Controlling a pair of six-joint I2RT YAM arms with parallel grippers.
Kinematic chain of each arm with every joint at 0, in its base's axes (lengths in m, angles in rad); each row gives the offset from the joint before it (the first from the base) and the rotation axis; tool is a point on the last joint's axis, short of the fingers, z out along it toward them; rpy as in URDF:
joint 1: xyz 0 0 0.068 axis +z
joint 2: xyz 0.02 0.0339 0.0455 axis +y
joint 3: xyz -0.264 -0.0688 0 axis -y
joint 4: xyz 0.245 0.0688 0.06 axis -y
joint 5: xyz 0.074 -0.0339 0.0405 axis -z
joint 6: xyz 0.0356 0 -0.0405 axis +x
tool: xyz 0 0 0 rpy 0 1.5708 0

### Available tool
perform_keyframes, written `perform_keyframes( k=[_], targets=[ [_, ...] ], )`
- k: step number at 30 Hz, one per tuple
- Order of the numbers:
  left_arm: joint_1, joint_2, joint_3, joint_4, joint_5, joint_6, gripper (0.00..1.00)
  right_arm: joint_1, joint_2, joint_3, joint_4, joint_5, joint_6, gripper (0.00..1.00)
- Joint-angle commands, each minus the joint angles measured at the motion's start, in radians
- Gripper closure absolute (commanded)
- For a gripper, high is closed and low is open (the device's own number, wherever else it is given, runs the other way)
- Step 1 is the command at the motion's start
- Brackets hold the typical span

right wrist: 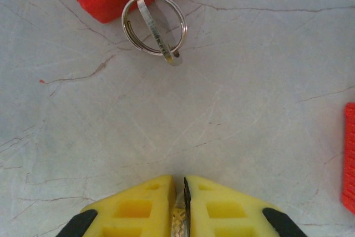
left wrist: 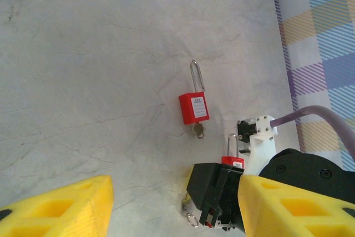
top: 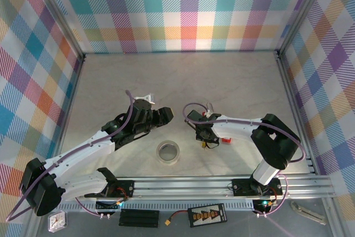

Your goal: Unlock with the key

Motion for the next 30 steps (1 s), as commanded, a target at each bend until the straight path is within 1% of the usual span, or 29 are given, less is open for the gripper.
perform_keyframes(
  k=[1, 4, 7, 9, 11, 13, 15, 17, 19, 23, 25, 26, 28, 30],
  targets=[
    [0.016, -0.005, -0.01, -0.011, 0.002, 0.017, 0.39, 0.004, 0.04, -0.011, -0.042, -0.126, -0.012, 0.84],
    [0.018, 0.002, -0.01, -0.009, 0.006, 0.018, 0.39, 0.001, 0.032, -0.018, -0.055, -0.144, -0.016, 0.84],
    [0.018, 0.011, -0.006, -0.008, 0.018, 0.025, 0.39, -0.006, 0.01, -0.018, -0.069, -0.157, -0.024, 0.81],
    [0.018, 0.016, -0.005, 0.018, 0.061, 0.048, 0.39, -0.015, -0.023, -0.019, -0.065, -0.17, -0.042, 0.75],
    [0.015, 0.027, -0.003, 0.061, 0.139, 0.077, 0.39, -0.036, -0.064, -0.016, -0.082, -0.193, -0.055, 0.7],
    [-0.006, 0.047, 0.027, 0.034, 0.184, 0.116, 0.39, -0.059, -0.12, -0.018, -0.091, -0.211, -0.07, 0.63],
    [-0.06, 0.074, 0.079, -0.052, 0.168, 0.161, 0.39, -0.084, -0.196, -0.02, -0.115, -0.215, -0.09, 0.55],
    [-0.116, 0.113, 0.123, -0.152, 0.139, 0.161, 0.39, -0.105, -0.283, -0.017, -0.154, -0.208, -0.127, 0.45],
    [-0.152, 0.15, 0.134, -0.175, 0.147, 0.09, 0.4, -0.13, -0.381, -0.016, -0.194, -0.202, -0.166, 0.36],
    [-0.251, 0.234, 0.138, -0.117, 0.167, -0.146, 0.39, -0.198, -0.592, -0.024, -0.259, -0.204, -0.291, 0.24],
    [-0.296, 0.297, 0.161, -0.115, 0.154, -0.264, 0.39, -0.244, -0.682, -0.025, -0.294, -0.229, -0.346, 0.22],
    [-0.316, 0.332, 0.169, -0.073, 0.152, -0.321, 0.39, -0.261, -0.721, -0.021, -0.303, -0.248, -0.373, 0.22],
    [-0.35, 0.39, 0.182, -0.022, 0.143, -0.431, 0.39, -0.268, -0.771, -0.009, -0.324, -0.276, -0.417, 0.21],
    [-0.381, 0.444, 0.216, -0.003, 0.121, -0.509, 0.38, -0.268, -0.791, 0.01, -0.354, -0.295, -0.436, 0.21]
  ],
)
